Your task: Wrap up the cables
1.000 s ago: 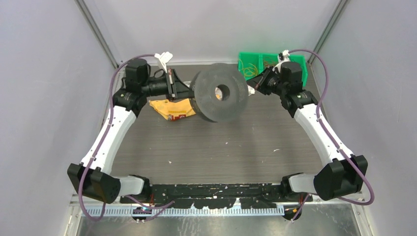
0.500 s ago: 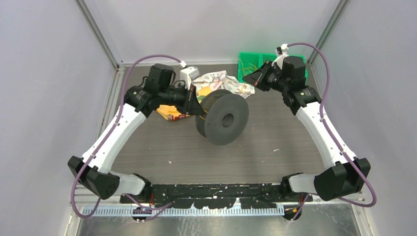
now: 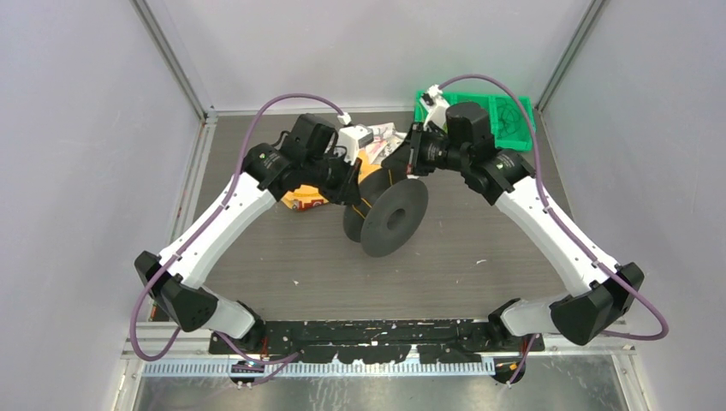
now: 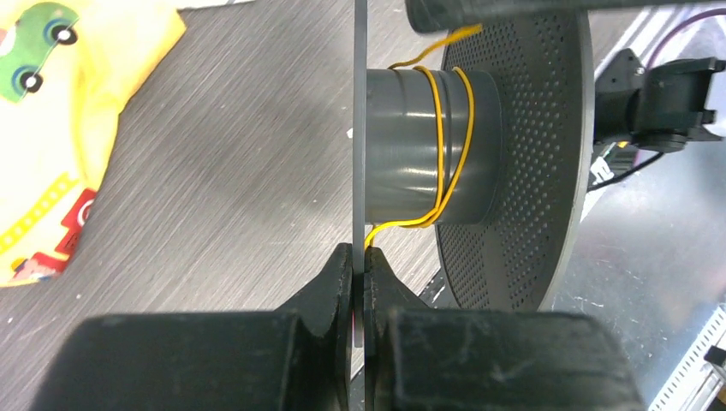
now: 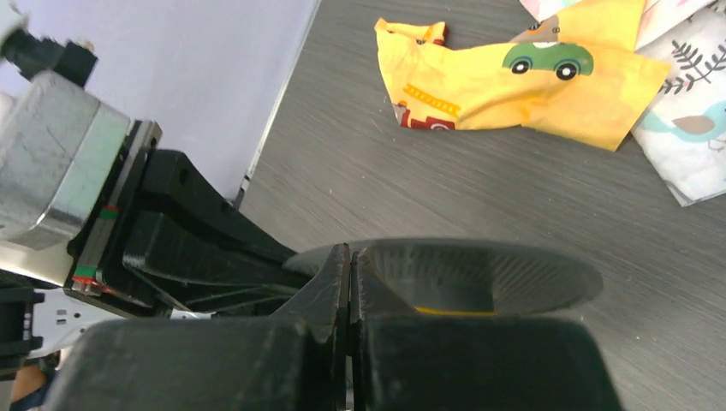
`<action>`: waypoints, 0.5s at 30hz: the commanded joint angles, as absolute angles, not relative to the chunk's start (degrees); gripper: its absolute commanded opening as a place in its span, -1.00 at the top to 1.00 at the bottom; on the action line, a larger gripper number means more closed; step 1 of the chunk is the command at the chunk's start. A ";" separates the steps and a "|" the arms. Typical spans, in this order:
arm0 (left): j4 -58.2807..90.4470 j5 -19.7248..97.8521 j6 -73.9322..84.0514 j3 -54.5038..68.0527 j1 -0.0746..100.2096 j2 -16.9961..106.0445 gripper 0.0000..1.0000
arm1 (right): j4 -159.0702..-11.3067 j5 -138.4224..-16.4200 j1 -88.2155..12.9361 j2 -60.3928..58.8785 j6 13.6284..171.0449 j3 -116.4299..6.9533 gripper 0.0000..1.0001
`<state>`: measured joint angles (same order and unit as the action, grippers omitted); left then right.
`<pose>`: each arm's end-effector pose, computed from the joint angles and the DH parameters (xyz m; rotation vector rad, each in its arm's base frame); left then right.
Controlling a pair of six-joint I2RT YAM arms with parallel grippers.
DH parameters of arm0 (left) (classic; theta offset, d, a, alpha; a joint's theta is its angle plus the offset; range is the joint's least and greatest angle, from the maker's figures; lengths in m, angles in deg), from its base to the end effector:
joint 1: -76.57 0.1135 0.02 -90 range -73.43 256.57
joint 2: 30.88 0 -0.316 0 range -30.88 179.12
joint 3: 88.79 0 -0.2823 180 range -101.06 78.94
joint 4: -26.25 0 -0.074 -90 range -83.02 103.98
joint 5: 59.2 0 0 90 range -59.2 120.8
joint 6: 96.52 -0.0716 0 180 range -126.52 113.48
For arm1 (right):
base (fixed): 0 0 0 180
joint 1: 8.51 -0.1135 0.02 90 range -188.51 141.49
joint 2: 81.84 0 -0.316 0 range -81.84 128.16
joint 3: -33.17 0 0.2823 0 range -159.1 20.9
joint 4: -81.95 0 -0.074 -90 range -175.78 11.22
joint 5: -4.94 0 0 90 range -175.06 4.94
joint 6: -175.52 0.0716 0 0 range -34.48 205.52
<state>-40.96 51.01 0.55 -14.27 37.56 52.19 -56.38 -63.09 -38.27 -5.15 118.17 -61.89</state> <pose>0.2510 -0.2351 0.4353 0.8423 2.2877 -0.7948 0.2854 0.1941 0.4544 -0.2147 2.1009 1.0621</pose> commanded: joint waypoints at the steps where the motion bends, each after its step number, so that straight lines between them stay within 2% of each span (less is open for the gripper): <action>1: -41.72 45.87 3.25 -17.24 37.19 52.10 0.99 | -56.62 -66.93 -42.14 -4.84 115.66 -64.69 0.99; 15: -36.24 34.40 20.21 -16.18 35.18 51.44 0.99 | -56.40 -75.66 -49.59 -1.81 116.88 -65.11 0.99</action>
